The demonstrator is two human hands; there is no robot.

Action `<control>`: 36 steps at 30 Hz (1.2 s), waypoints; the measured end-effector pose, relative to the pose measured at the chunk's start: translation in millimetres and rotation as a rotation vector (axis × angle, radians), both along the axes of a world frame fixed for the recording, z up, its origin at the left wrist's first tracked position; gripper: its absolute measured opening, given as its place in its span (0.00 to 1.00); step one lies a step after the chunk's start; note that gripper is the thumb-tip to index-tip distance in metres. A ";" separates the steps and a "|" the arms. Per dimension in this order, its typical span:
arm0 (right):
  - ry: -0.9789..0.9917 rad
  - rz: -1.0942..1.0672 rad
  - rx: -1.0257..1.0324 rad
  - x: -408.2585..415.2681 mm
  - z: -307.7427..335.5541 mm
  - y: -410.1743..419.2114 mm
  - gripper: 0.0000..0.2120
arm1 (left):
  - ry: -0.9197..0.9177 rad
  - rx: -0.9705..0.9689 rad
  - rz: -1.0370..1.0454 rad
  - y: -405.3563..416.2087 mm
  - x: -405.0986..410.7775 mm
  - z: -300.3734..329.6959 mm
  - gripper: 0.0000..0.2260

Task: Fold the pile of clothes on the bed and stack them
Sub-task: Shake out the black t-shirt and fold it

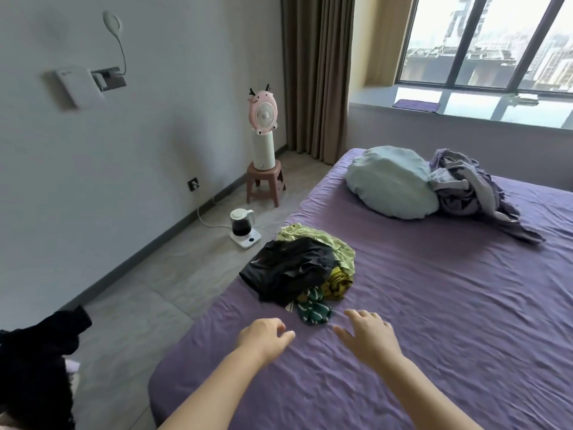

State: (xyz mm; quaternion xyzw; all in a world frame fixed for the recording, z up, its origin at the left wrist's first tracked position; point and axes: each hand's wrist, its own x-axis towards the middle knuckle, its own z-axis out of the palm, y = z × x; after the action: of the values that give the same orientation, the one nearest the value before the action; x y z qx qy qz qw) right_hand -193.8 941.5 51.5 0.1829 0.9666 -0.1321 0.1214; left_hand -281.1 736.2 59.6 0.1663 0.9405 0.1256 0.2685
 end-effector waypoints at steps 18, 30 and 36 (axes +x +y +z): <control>-0.139 -0.234 -0.104 -233.2 -147.2 109.7 0.40 | -0.220 0.112 0.162 124.5 -238.2 -170.7 0.35; -0.155 -0.406 -0.311 -363.9 -261.0 166.9 0.54 | -0.274 0.081 0.262 175.4 -319.0 -289.2 0.44; -0.165 -0.387 -0.383 -356.7 -278.7 166.8 0.51 | -0.170 0.108 0.216 169.5 -313.1 -295.2 0.42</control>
State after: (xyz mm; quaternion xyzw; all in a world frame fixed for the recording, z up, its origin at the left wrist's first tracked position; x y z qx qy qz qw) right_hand -550.5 1108.3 -227.2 0.3479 0.8580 -0.3179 0.2045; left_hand -594.2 905.7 -235.7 0.0669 0.9187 0.2178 0.3228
